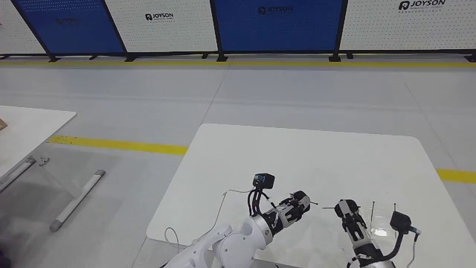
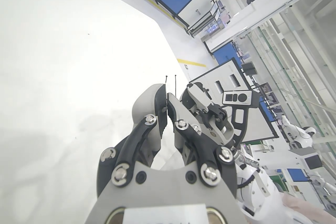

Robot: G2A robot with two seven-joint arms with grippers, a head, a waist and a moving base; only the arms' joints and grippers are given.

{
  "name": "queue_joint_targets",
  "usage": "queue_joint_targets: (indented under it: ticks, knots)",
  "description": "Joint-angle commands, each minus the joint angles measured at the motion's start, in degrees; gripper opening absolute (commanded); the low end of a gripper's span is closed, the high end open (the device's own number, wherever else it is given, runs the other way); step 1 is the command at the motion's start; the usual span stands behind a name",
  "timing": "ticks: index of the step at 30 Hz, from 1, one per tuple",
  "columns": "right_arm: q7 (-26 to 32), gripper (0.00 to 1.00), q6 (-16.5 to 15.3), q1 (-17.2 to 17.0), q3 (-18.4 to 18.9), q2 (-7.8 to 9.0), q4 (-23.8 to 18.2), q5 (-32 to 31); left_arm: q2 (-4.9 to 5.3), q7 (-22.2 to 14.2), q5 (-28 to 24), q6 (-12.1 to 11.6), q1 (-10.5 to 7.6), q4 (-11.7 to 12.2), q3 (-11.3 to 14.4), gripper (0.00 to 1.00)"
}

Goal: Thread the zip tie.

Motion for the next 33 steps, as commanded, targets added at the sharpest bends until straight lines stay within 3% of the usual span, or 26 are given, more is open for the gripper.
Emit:
queue_joint_targets:
  ticks: [1,13,33]
  knots:
    - [0.2,0.00,0.1,0.3,0.0,-0.10,0.2,0.2,0.00,0.0,0.0,0.0,0.00,0.0,0.0,0.00]
    - [-0.9,0.00,0.4,2.6,-2.5,-1.32,1.4,-1.7,0.00,0.0,0.0,0.0,0.00,0.0,0.0,0.00]
    - [0.9,0.00,1.2,2.4,-1.3,-2.33,1.6,-2.0,0.00,0.0,0.0,0.0,0.00,0.0,0.0,0.00]
